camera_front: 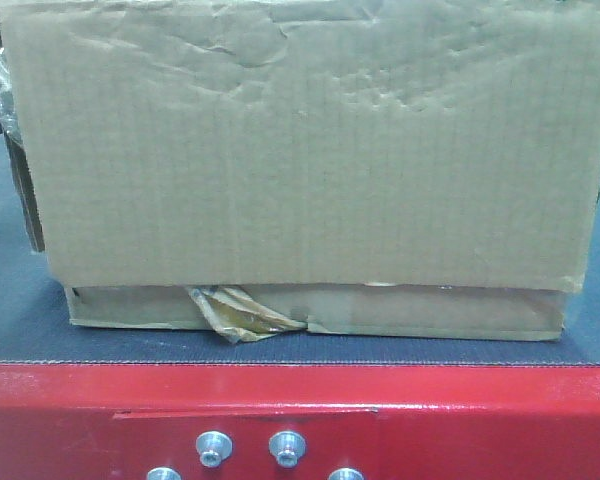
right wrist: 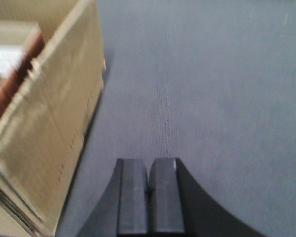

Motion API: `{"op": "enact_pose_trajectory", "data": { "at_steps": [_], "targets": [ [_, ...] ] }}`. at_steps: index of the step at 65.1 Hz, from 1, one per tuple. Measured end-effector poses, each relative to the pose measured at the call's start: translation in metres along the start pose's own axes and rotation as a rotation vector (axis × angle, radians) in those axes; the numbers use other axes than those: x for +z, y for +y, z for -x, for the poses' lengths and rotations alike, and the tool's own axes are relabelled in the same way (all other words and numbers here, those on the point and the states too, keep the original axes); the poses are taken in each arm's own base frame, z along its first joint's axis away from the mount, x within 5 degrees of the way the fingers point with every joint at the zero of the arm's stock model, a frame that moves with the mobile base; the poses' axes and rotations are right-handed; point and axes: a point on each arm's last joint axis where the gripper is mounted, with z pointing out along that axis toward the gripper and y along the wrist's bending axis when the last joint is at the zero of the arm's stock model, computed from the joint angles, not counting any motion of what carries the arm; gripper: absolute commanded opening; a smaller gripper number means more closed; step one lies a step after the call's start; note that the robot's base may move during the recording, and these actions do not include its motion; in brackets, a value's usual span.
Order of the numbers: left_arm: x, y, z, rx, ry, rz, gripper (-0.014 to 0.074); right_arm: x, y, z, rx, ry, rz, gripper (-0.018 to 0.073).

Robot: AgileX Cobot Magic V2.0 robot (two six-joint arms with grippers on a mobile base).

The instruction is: Stack two boxes on right shelf middle

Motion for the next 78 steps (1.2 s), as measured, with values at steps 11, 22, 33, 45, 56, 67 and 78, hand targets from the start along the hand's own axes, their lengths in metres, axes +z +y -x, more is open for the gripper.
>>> {"op": "enact_pose_trajectory", "data": {
  "at_steps": [11,22,33,45,56,67,78],
  "targets": [
    [0.000,0.000,0.000,0.005,0.000,0.000,0.0356,0.032,0.002,0.017,0.026,0.131,0.020,-0.0162],
    [0.000,0.000,0.000,0.008,0.000,0.000,0.0356,0.057,0.003,0.037,0.109,0.239,0.028,-0.0157],
    [0.000,0.000,0.000,0.008,0.001,-0.002,0.0356,0.086,0.004,0.078,0.193,0.327,0.022,-0.0141],
    [0.000,0.000,0.000,0.007,0.001,-0.003,0.0356,0.107,0.020,0.128,0.164,0.337,-0.022,-0.0141],
    [0.000,0.000,0.000,0.007,0.001,-0.003,0.0356,0.122,0.057,0.161,0.102,0.360,0.033,-0.0141],
    [0.000,0.000,0.000,0.007,0.001,-0.003,0.0356,0.152,0.078,0.176,0.080,0.375,0.060,0.0036],
    [0.000,0.000,0.000,0.007,0.001,-0.003,0.0356,0.185,0.083,0.166,0.072,0.445,0.044,0.0312]
  ]
}}
